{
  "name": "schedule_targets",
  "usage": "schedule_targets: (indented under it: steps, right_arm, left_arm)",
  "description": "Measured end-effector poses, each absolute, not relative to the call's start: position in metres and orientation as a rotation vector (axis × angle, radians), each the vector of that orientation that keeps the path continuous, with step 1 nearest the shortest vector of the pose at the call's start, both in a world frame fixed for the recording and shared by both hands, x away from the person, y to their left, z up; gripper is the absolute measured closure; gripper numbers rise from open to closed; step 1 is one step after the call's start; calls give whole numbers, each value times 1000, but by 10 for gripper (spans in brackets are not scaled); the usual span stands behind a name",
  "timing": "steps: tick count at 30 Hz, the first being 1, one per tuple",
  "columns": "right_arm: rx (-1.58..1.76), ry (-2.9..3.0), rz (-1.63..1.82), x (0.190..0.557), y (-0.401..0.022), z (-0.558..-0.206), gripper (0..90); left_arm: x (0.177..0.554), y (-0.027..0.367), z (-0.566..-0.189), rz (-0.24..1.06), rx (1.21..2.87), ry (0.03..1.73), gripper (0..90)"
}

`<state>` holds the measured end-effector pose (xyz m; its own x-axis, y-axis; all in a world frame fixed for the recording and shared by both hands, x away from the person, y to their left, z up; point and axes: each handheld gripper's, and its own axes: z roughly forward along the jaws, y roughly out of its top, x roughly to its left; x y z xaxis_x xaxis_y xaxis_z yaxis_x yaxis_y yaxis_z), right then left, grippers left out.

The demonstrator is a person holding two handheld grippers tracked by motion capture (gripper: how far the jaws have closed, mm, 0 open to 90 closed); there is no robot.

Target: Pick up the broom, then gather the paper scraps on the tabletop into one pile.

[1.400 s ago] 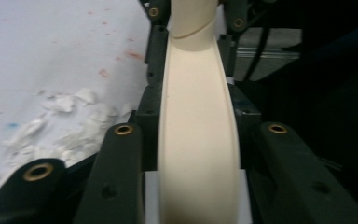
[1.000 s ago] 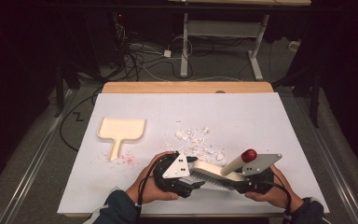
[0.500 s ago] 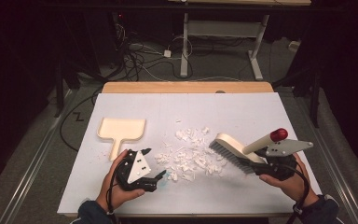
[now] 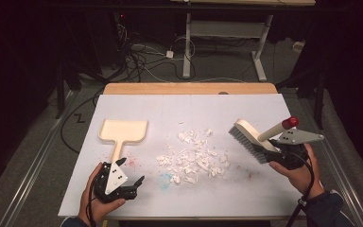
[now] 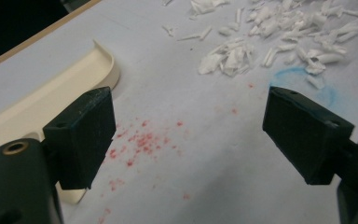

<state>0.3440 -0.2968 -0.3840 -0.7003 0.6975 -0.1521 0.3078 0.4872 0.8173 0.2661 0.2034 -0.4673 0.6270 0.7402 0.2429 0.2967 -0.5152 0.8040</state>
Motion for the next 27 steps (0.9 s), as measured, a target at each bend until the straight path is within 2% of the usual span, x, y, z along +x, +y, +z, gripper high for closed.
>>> schedule_targets:
  steps: [5, 18, 27]
  right_arm:
    - [877, 2243, 1037, 354, -299, -391, 681]
    - [882, 2233, 936, 377, -290, -404, 681]
    - [855, 2237, 868, 408, -267, -414, 682]
  left_arm:
    - [262, 210, -471, 735, 2095, 851, 162]
    - [258, 211, -475, 736, 2130, 836, 163]
    - [260, 210, -479, 714, 2152, 861, 163]
